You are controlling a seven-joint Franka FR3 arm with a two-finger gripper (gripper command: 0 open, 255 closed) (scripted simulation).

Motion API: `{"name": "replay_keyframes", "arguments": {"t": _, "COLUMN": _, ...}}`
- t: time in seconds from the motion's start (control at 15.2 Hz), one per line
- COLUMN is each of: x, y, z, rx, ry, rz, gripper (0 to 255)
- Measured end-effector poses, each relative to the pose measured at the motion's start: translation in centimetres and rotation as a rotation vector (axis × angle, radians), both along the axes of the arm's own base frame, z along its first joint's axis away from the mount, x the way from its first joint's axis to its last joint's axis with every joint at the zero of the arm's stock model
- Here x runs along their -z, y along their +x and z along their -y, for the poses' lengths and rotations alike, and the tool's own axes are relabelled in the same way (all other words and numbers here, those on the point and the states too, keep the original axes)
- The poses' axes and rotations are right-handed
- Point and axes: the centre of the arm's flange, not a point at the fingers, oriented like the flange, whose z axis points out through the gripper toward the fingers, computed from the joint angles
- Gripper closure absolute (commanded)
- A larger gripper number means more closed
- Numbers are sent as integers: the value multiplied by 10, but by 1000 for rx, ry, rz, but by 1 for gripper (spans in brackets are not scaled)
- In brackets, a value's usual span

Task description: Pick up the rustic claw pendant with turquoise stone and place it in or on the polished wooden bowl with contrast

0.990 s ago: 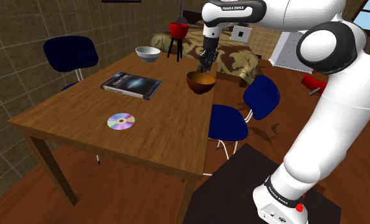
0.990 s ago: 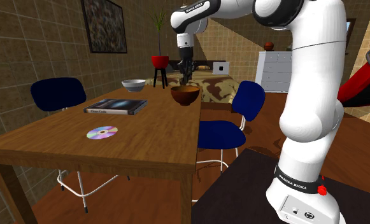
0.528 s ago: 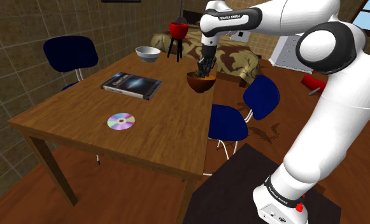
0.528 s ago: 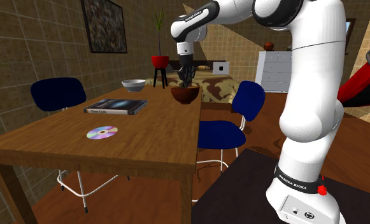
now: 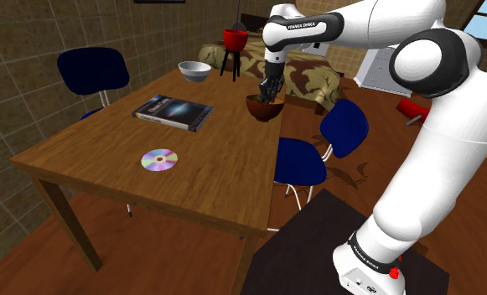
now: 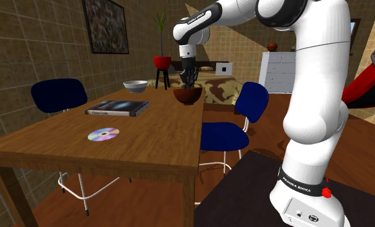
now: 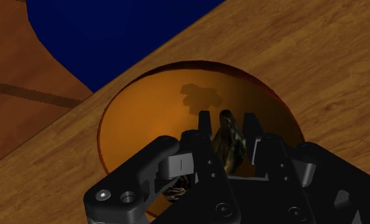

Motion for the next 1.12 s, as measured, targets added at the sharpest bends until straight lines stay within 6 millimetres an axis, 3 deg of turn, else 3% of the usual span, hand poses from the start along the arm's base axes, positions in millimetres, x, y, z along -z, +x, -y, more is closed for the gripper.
{"name": "replay_keyframes", "arguments": {"t": 0.07, "x": 0, "y": 0, "z": 0, "rx": 0, "ry": 0, "rz": 0, "gripper": 0}}
{"name": "replay_keyframes", "arguments": {"t": 0.46, "x": 0, "y": 0, "z": 0, "rx": 0, "ry": 0, "rz": 0, "gripper": 0}}
{"name": "replay_keyframes", "arguments": {"t": 0.79, "x": -42, "y": 4, "z": 0, "rx": 0, "ry": 0, "rz": 1, "gripper": 0}}
{"name": "replay_keyframes", "arguments": {"t": 1.12, "x": -50, "y": 3, "z": -2, "rx": 0, "ry": 0, "rz": 0, "gripper": 0}}
